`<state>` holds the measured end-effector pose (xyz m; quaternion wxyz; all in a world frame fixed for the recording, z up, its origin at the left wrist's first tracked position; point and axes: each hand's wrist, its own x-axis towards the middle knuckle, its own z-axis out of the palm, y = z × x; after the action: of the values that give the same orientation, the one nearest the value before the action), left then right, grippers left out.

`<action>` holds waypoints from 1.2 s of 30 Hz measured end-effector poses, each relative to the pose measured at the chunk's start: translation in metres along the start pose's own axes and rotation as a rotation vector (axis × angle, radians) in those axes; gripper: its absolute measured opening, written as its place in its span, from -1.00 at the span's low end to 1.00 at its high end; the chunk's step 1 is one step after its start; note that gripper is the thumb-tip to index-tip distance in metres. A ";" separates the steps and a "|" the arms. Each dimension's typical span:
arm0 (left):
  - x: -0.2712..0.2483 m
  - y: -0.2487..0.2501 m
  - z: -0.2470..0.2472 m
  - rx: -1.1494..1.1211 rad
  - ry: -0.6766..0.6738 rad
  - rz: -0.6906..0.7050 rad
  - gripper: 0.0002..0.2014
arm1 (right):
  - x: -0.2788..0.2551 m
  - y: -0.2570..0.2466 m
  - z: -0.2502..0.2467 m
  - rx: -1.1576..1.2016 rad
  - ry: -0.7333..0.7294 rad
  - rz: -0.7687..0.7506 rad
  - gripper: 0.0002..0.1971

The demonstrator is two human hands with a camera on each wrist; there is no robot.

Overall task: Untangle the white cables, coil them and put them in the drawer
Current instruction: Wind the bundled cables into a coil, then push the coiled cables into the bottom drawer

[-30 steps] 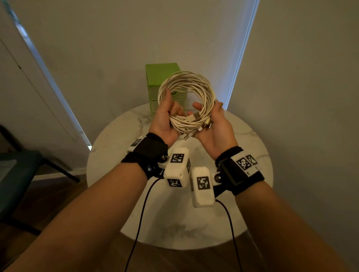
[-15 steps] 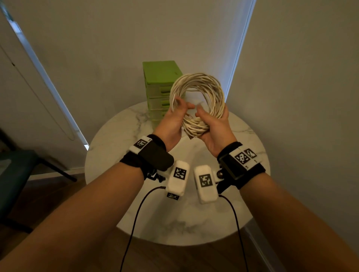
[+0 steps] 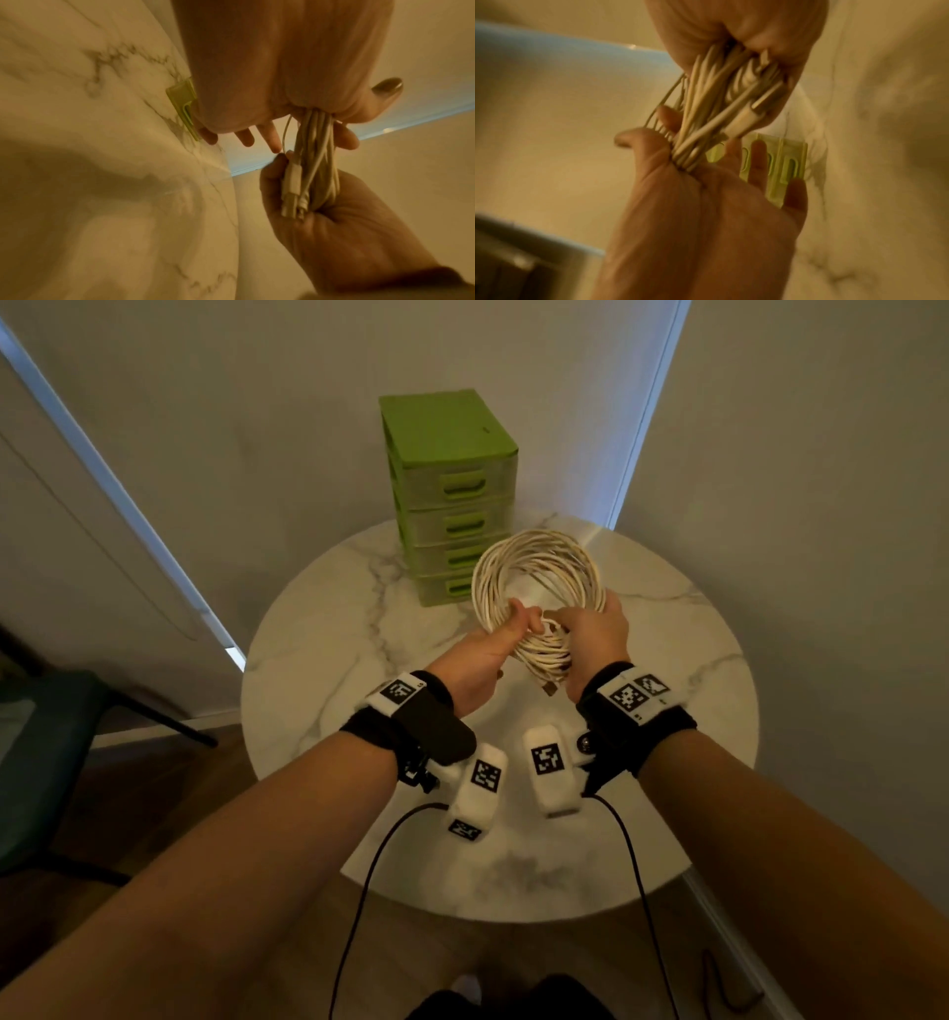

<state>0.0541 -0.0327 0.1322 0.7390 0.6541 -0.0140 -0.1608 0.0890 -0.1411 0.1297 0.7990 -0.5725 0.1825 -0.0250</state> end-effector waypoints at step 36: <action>0.184 -0.045 -0.052 0.103 0.322 -0.347 -0.36 | 0.178 0.041 0.005 -0.151 0.039 0.472 -0.45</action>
<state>0.2302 -0.0339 0.0464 0.6587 0.7006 0.2085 -0.1782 0.2497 -0.1668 0.0466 0.7338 -0.5717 0.3279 0.1647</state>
